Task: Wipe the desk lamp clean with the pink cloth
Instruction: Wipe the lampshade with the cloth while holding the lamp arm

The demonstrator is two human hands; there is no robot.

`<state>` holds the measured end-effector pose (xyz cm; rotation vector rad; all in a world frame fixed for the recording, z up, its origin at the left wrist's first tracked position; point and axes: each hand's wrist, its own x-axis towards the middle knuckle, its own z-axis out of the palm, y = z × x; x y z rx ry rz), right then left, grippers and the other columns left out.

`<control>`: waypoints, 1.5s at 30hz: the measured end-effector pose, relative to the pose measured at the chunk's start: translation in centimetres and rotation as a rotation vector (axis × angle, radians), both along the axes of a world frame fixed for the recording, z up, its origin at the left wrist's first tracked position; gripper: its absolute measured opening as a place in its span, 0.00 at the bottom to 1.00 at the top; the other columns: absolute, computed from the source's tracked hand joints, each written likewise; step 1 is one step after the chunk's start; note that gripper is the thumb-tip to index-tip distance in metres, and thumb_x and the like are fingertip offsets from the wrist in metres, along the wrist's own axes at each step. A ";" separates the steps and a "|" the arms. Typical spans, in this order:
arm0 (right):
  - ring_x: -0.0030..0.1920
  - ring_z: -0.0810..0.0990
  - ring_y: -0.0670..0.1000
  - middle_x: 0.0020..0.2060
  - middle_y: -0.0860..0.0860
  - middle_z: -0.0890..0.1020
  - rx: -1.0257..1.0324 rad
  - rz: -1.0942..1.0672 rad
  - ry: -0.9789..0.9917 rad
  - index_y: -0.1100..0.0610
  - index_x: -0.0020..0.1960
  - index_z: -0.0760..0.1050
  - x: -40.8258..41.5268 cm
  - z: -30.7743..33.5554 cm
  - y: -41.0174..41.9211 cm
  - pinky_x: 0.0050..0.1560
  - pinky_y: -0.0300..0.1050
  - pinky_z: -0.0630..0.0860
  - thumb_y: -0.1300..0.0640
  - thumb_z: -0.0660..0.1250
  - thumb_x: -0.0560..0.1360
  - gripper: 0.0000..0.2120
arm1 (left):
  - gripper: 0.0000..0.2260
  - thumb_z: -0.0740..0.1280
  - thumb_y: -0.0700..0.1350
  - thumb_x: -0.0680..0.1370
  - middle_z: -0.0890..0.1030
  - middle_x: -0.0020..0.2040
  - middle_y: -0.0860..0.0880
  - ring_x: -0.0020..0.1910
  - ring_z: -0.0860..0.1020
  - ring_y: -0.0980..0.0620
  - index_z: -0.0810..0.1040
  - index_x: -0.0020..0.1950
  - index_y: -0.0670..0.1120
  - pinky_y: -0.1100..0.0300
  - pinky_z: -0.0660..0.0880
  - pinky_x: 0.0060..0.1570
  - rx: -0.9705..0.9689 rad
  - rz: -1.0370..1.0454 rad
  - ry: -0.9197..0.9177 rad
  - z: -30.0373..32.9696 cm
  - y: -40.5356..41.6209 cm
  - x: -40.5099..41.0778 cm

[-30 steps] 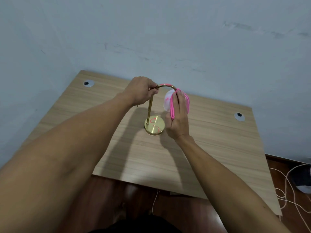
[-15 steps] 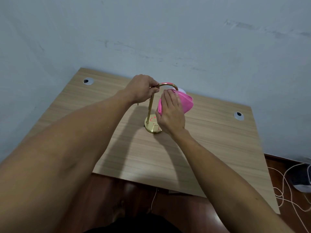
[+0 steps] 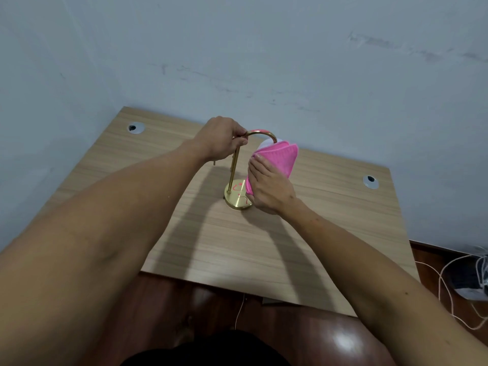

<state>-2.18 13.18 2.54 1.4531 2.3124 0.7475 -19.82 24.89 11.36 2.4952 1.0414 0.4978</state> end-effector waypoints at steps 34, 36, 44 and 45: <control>0.84 0.33 0.45 0.84 0.41 0.32 0.336 -0.524 1.738 0.49 0.85 0.33 -4.8 -2.9 -1.7 0.76 0.79 0.59 0.54 0.53 0.84 0.37 | 0.15 0.63 0.54 0.74 0.85 0.43 0.45 0.47 0.81 0.41 0.86 0.49 0.49 0.48 0.77 0.53 -0.075 0.027 0.020 0.0 0.1 -0.1; 0.86 0.42 0.53 0.81 0.32 0.31 0.296 -0.604 1.776 0.36 0.82 0.29 -5.3 -3.9 -2.0 0.68 0.82 0.68 0.49 0.53 0.84 0.38 | 0.16 0.63 0.55 0.73 0.86 0.43 0.45 0.47 0.81 0.41 0.86 0.49 0.49 0.48 0.77 0.53 -0.076 0.030 0.022 0.0 0.1 -0.1; 0.40 0.79 0.55 0.38 0.55 0.76 0.266 -1.175 2.455 0.56 0.41 0.69 -1.6 0.0 -3.6 0.42 0.46 0.74 0.49 0.51 0.84 0.18 | 0.13 0.65 0.53 0.76 0.86 0.44 0.46 0.48 0.81 0.42 0.86 0.50 0.49 0.48 0.77 0.53 -0.062 0.023 0.003 -0.2 0.2 -0.1; 0.43 0.80 0.56 0.41 0.55 0.76 0.337 -1.117 2.479 0.55 0.43 0.70 -1.2 0.6 -3.3 0.43 0.46 0.73 0.47 0.53 0.80 0.15 | 0.12 0.66 0.52 0.76 0.86 0.44 0.46 0.47 0.81 0.42 0.86 0.50 0.49 0.48 0.77 0.53 -0.062 0.024 0.000 -0.2 0.2 -0.1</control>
